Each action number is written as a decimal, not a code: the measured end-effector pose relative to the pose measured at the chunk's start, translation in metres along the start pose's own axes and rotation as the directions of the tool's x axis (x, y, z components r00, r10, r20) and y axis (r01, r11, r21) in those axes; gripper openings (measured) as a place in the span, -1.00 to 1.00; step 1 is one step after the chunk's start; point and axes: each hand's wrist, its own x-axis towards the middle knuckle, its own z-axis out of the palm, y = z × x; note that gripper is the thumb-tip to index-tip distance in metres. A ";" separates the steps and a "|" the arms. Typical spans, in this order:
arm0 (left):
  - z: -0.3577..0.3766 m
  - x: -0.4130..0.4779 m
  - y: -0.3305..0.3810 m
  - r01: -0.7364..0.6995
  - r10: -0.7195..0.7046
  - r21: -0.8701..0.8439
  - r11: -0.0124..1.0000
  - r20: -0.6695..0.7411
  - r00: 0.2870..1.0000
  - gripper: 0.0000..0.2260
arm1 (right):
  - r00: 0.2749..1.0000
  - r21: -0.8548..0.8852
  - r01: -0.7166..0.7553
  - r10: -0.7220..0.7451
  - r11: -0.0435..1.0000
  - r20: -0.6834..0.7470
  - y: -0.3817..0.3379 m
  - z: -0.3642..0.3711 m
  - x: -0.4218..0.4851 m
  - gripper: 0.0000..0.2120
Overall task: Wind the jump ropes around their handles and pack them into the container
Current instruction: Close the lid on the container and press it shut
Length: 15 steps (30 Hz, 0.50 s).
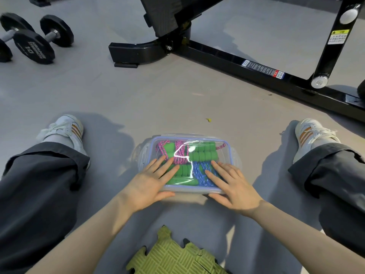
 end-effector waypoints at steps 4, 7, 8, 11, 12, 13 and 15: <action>-0.004 -0.005 0.001 -0.005 0.004 -0.034 0.999 -0.014 1.000 -0.31 | 0.998 0.093 -0.033 0.027 0.995 0.058 -0.001 -0.009 -0.001 -0.42; -0.005 -0.002 -0.001 0.006 -0.004 -0.065 0.998 0.028 1.000 -0.30 | 0.996 0.115 -0.042 0.033 0.992 0.082 0.000 -0.011 0.000 -0.41; -0.006 -0.001 -0.001 0.021 -0.017 -0.065 0.998 0.056 0.998 -0.30 | 0.995 0.118 -0.045 0.034 0.992 0.089 0.001 -0.012 0.000 -0.40; -0.001 -0.001 0.005 0.041 -0.040 -0.024 0.999 0.053 0.998 -0.44 | 0.993 0.111 -0.033 0.019 0.993 0.120 0.002 -0.014 0.000 -0.35; -0.001 -0.001 0.008 0.049 -0.048 -0.011 0.999 0.034 0.998 -0.47 | 0.991 0.109 -0.038 0.024 0.993 0.129 0.001 -0.014 0.000 -0.32; 0.001 -0.001 0.008 0.052 -0.052 0.005 0.999 0.002 0.999 -0.48 | 0.991 0.109 -0.054 0.040 0.993 0.127 -0.001 -0.014 0.000 -0.30; 0.001 0.003 0.003 0.045 -0.044 0.067 0.997 -0.023 0.999 -0.48 | 0.988 0.087 -0.104 0.093 0.991 0.122 -0.007 -0.015 0.001 -0.26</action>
